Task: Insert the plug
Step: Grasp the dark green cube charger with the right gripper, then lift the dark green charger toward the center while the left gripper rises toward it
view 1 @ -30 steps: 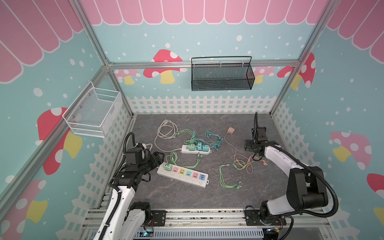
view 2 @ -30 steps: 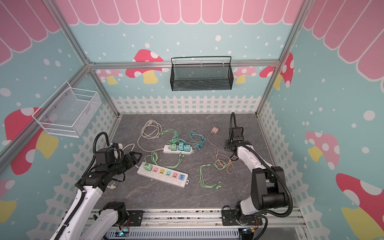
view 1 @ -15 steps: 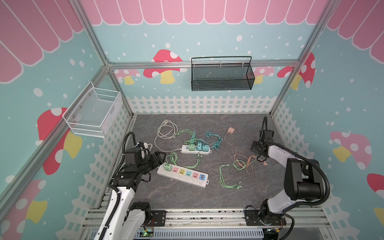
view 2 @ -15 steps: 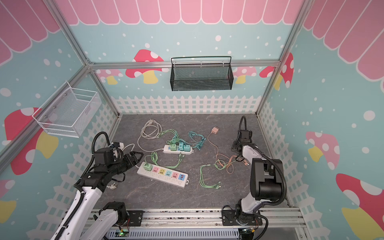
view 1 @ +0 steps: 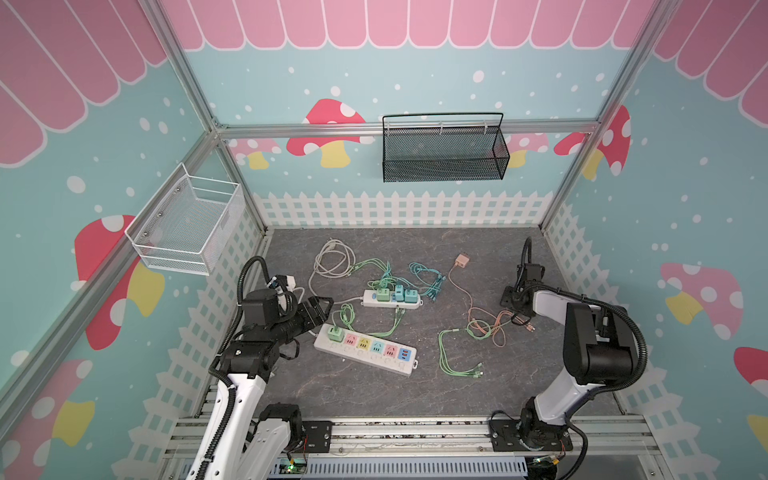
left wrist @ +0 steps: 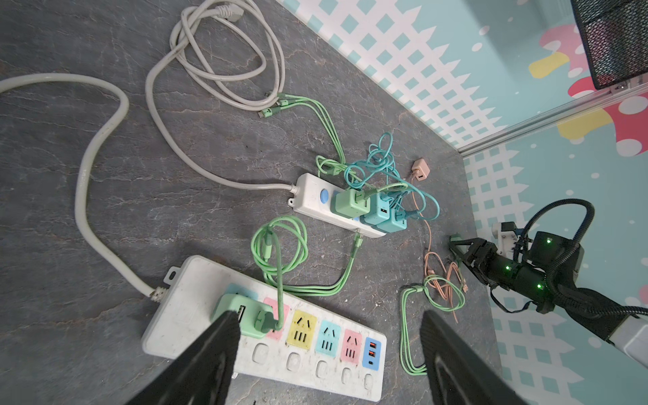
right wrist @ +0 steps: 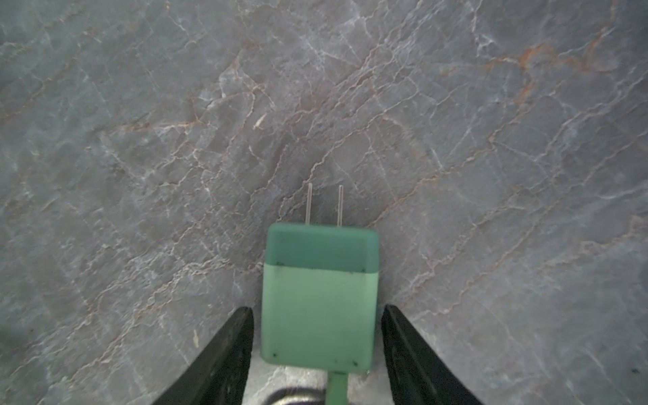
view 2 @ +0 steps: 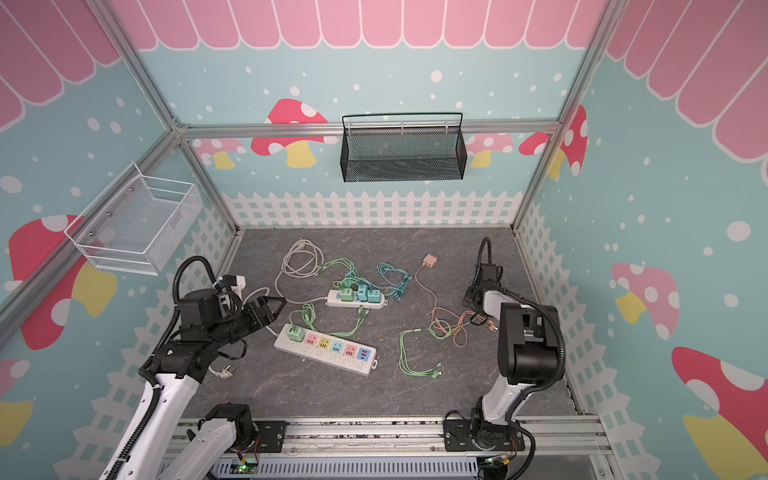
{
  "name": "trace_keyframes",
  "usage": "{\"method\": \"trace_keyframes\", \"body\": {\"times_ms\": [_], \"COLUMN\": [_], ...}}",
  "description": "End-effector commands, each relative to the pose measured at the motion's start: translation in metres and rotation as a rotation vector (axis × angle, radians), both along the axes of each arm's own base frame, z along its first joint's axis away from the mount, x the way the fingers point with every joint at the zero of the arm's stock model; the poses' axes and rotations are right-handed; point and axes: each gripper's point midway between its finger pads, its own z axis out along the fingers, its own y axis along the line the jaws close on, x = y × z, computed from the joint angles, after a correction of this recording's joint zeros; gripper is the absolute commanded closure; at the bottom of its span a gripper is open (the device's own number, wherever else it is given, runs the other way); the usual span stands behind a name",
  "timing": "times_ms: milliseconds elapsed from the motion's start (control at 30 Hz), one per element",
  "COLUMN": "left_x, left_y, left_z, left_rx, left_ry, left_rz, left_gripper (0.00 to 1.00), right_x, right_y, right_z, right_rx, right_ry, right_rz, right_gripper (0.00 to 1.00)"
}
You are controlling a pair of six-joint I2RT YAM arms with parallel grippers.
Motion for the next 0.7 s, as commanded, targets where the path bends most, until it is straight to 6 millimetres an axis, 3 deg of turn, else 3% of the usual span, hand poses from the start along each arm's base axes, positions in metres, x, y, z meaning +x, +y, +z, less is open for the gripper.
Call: {"method": "trace_keyframes", "body": {"times_ms": [0, 167, 433, 567, 667], "left_x": [-0.004, -0.004, -0.004, -0.003, -0.002], "left_y": [0.001, 0.001, 0.0, -0.001, -0.006], "left_z": [0.001, 0.004, 0.006, 0.008, 0.013], "left_rx": [0.016, 0.021, 0.022, 0.017, -0.004], "left_ry": [0.004, 0.006, 0.011, 0.011, 0.01], "left_rz": [-0.014, -0.018, -0.023, -0.031, -0.053], "left_gripper": [0.19, 0.19, 0.2, 0.2, 0.2], "right_x": [0.004, 0.007, 0.008, 0.014, 0.019], "right_y": [-0.002, -0.004, -0.003, 0.004, 0.016], "right_z": [-0.009, -0.011, -0.009, 0.007, 0.028], "right_rx": [0.009, 0.011, 0.01, 0.014, 0.003], "right_ry": [0.001, 0.008, 0.008, -0.035, -0.085], "right_rz": [0.005, 0.005, 0.03, 0.103, 0.197], "right_gripper": [0.4, 0.44, 0.68, 0.78, 0.79]}}
